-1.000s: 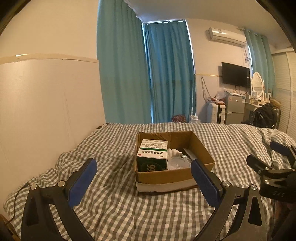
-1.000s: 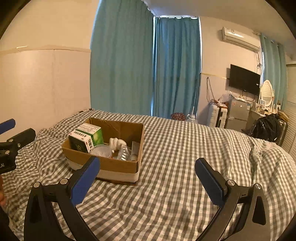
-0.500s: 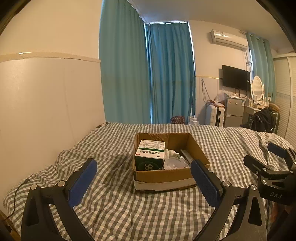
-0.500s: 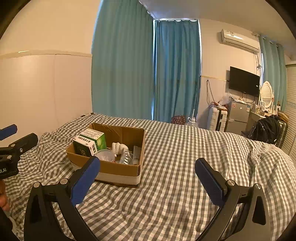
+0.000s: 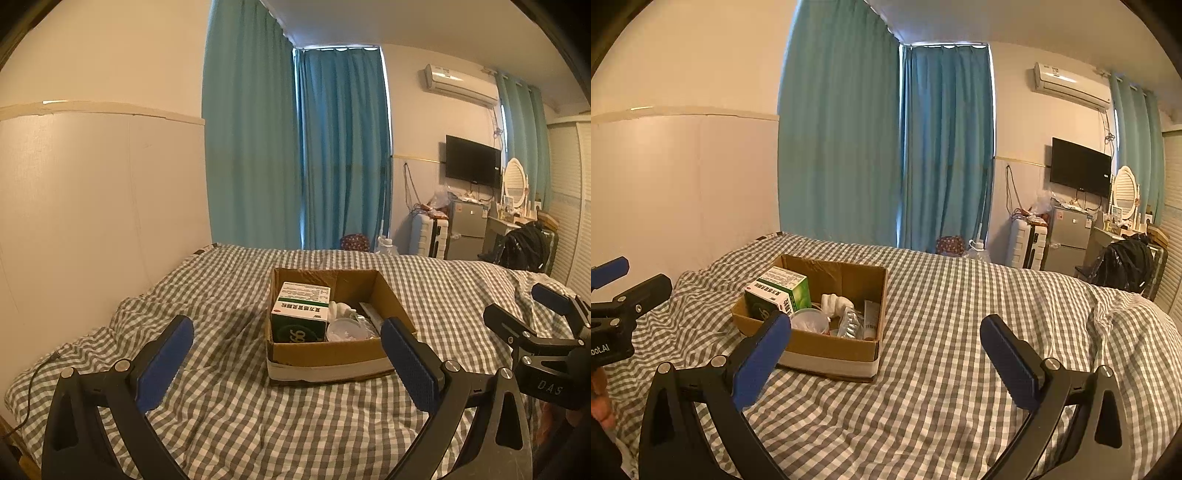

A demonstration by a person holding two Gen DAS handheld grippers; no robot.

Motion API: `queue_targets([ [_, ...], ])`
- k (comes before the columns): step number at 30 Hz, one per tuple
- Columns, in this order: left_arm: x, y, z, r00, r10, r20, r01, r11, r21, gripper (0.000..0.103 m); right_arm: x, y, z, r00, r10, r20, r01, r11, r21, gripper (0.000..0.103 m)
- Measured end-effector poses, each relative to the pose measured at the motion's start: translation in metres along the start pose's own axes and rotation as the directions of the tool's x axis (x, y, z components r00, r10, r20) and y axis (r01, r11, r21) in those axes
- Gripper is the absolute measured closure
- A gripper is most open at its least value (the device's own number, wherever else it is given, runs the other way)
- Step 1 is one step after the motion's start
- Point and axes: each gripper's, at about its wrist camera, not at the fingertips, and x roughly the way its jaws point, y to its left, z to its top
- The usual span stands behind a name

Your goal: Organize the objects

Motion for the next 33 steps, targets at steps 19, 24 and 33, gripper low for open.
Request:
queue_targets([
  [19, 0.0036, 0.0026, -0.0006, 1.0, 0.003, -0.016, -0.003, 1.0, 0.004, 0.0, 0.0059, 0.0015, 0.0024, 1.0, 0.008, -0.011, -0.008, 1.0, 0.005, 0.0],
  [24, 0.0041, 0.0018, 0.0001, 1.0, 0.004, -0.016, -0.004, 1.0, 0.014, 0.0, 0.0092, 0.0034, 0.0045, 1.0, 0.015, -0.019, -0.015, 1.0, -0.004, 0.0],
  [33, 0.0048, 0.0045, -0.0005, 1.0, 0.004, -0.021, -0.004, 1.0, 0.008, 0.0, 0.0091, 0.0061, 0.0015, 1.0, 0.012, -0.022, -0.012, 1.0, -0.014, 0.0],
])
